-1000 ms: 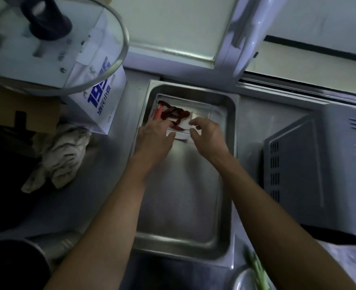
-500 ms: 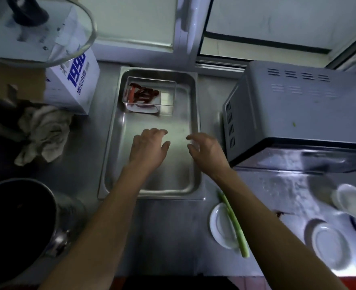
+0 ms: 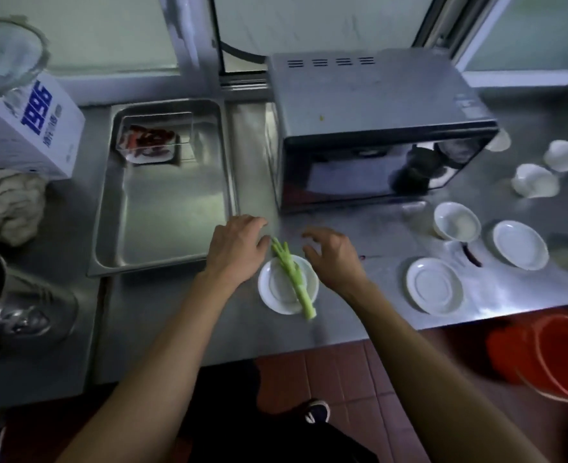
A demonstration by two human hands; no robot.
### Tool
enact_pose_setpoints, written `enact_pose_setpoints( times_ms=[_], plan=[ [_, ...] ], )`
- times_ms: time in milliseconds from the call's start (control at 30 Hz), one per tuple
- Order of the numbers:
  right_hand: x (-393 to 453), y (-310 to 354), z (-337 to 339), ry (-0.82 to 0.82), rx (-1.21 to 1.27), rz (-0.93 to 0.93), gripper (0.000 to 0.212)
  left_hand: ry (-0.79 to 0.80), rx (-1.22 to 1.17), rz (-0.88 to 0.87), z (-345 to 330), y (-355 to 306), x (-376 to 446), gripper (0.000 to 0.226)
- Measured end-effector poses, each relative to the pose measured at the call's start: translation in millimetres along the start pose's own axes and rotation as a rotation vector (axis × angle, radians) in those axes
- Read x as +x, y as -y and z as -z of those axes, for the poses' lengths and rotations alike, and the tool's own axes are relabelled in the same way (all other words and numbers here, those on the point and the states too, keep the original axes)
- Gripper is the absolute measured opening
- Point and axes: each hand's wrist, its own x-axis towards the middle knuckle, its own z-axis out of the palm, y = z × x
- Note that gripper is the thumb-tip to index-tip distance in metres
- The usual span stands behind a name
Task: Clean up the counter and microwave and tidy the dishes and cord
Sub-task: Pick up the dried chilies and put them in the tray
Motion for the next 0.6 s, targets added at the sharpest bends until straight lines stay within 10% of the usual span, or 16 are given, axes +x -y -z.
enact_pose_setpoints(
  times_ms=[600],
  plan=[
    [-110.2,-128.3,87.3,-0.100,-0.013,-0.237,0.027,0.090,0.036,-0.178,-100.9,-169.0,-21.0,0.030]
  ],
)
